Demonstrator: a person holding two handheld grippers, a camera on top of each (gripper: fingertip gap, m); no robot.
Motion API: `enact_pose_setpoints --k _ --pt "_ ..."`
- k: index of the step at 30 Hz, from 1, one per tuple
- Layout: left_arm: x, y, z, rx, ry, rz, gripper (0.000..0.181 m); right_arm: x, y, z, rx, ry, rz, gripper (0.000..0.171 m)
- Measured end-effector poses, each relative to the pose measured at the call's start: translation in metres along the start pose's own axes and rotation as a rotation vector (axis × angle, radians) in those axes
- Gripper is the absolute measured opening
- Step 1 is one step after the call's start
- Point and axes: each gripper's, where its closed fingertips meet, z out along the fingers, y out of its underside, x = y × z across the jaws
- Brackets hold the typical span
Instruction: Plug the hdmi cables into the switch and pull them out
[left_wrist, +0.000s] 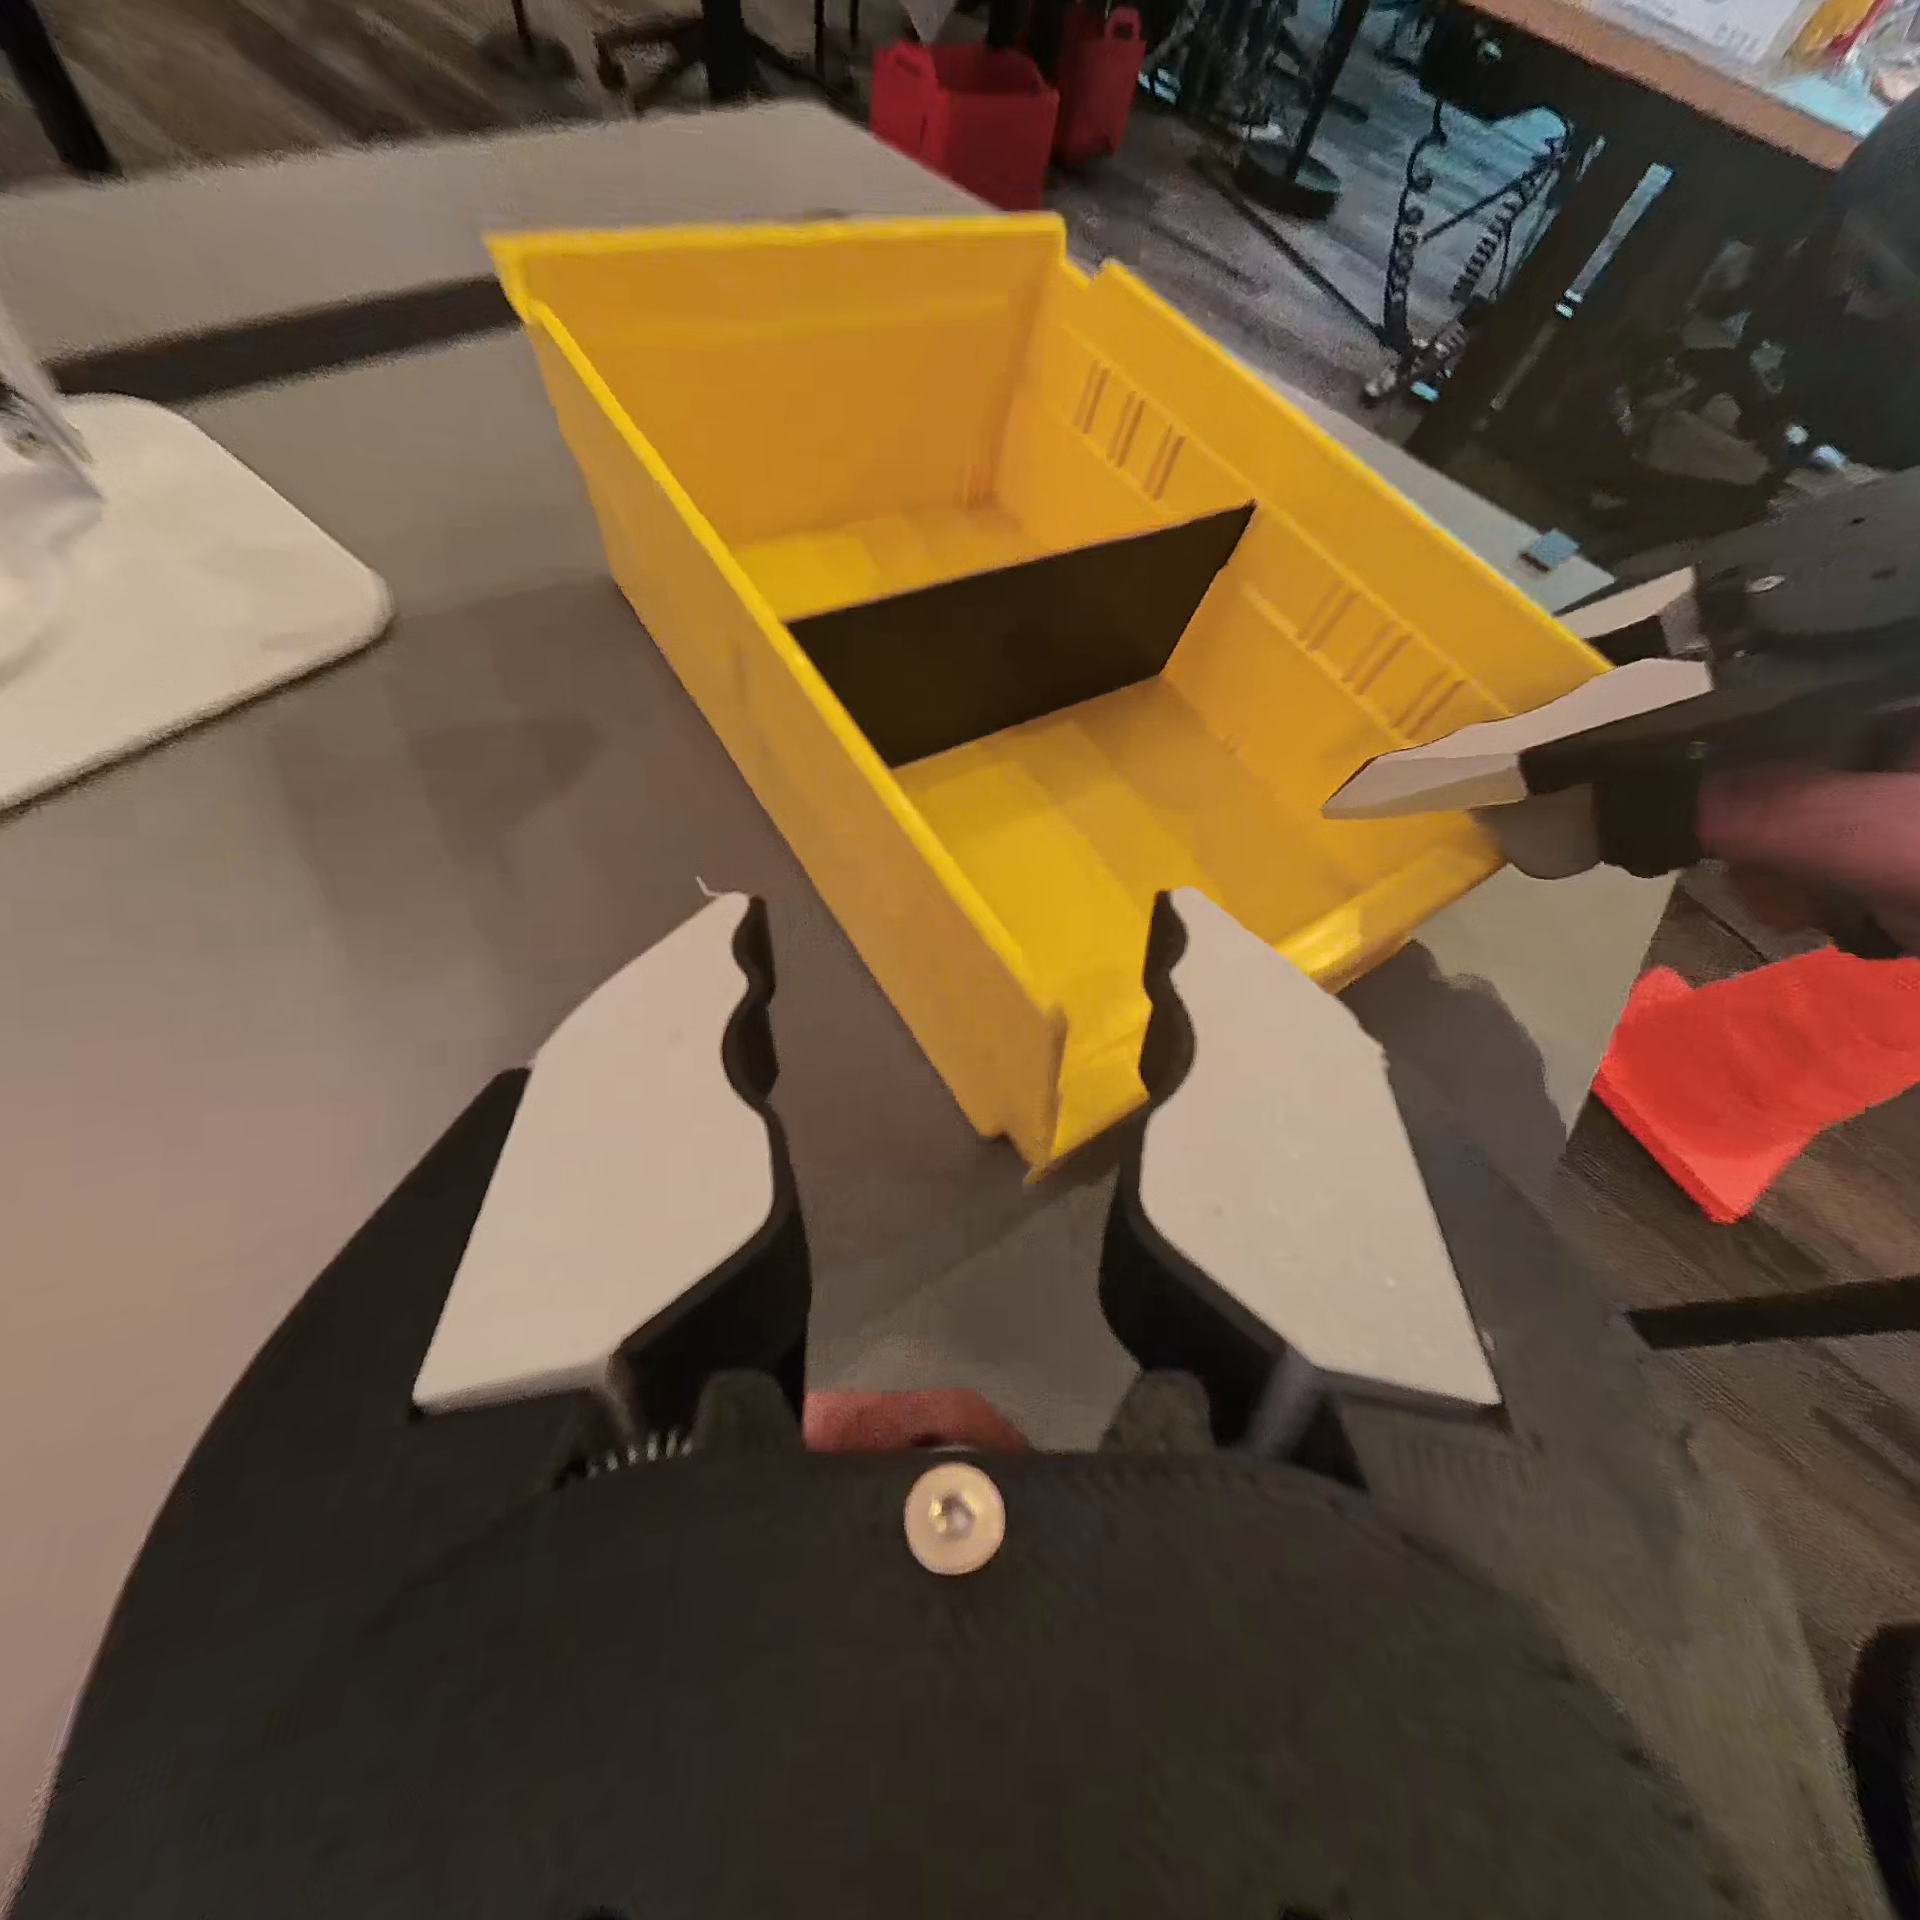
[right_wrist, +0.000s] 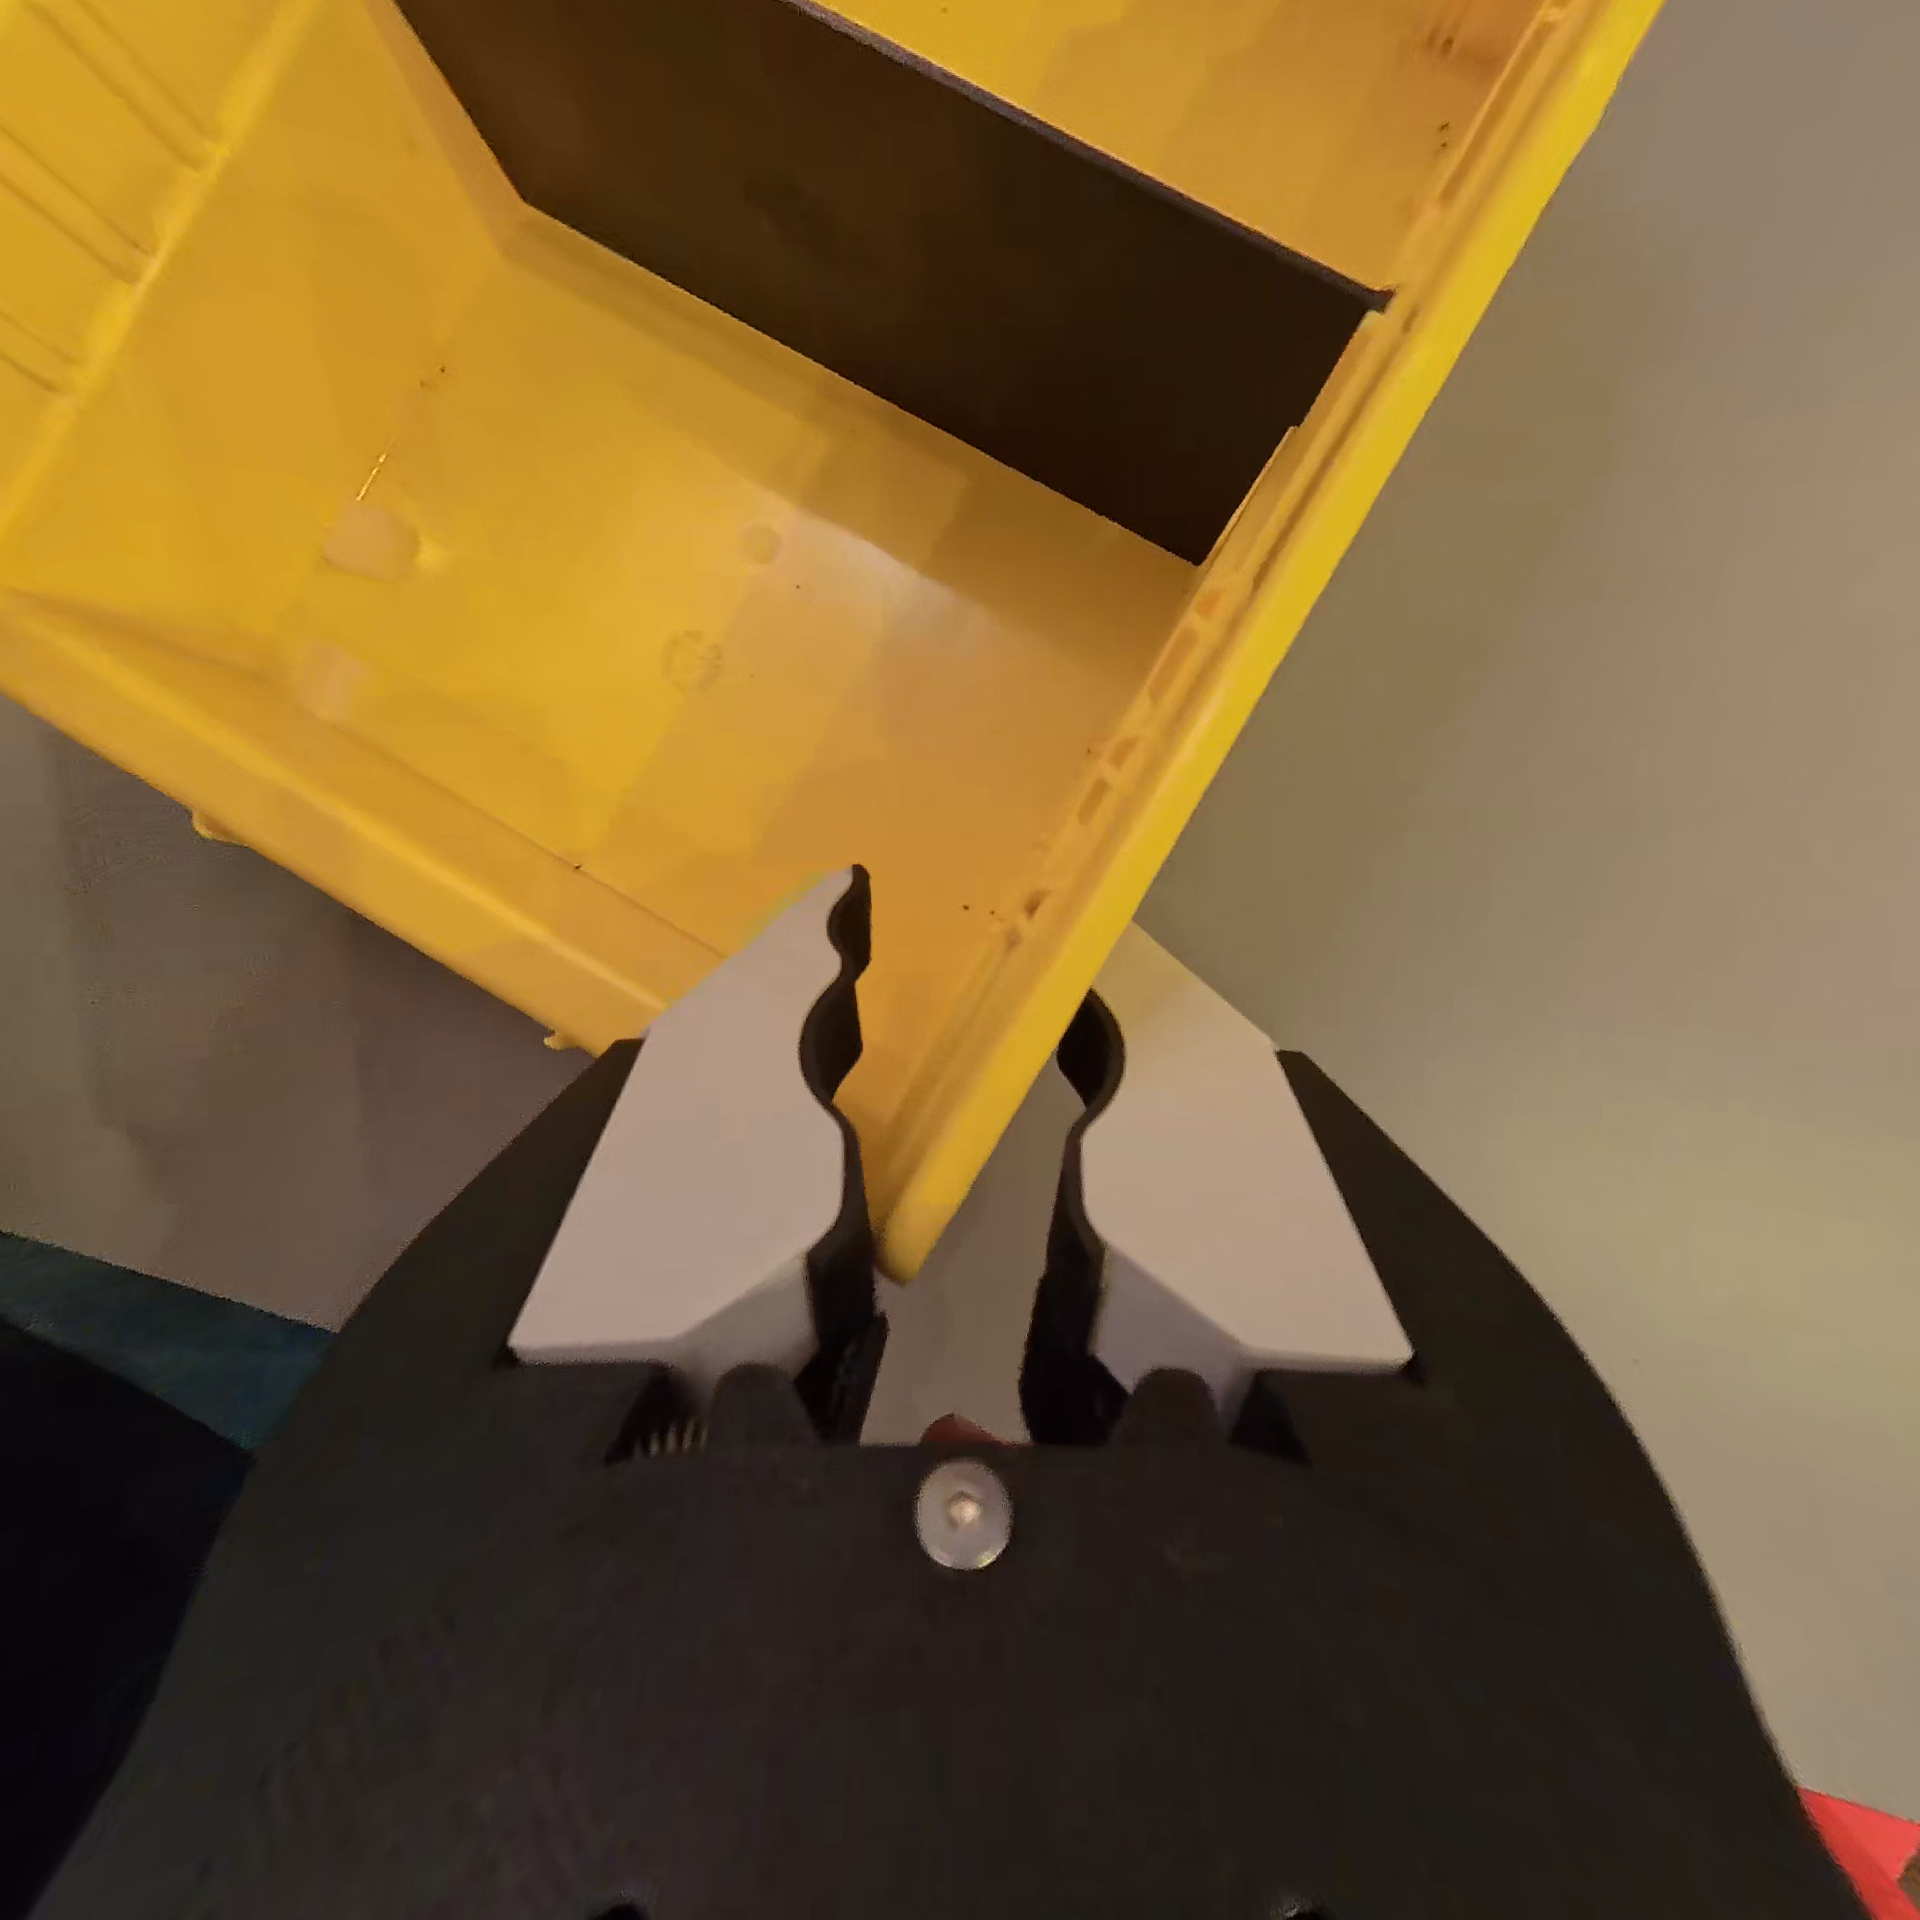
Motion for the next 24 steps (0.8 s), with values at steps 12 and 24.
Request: enact_pose_setpoints --k 12,24 --pt "-0.27 0.058 -0.35 -0.035 -0.981 0.141 0.078 0.051 -0.006 -0.008 0.091 0.043 0.031 0.003" --pt "-0.37 0.161 -0.392 -0.186 -0.877 -0.269 0.014 0.083 -0.006 -0.01 0.091 0.044 0.062 0.002"
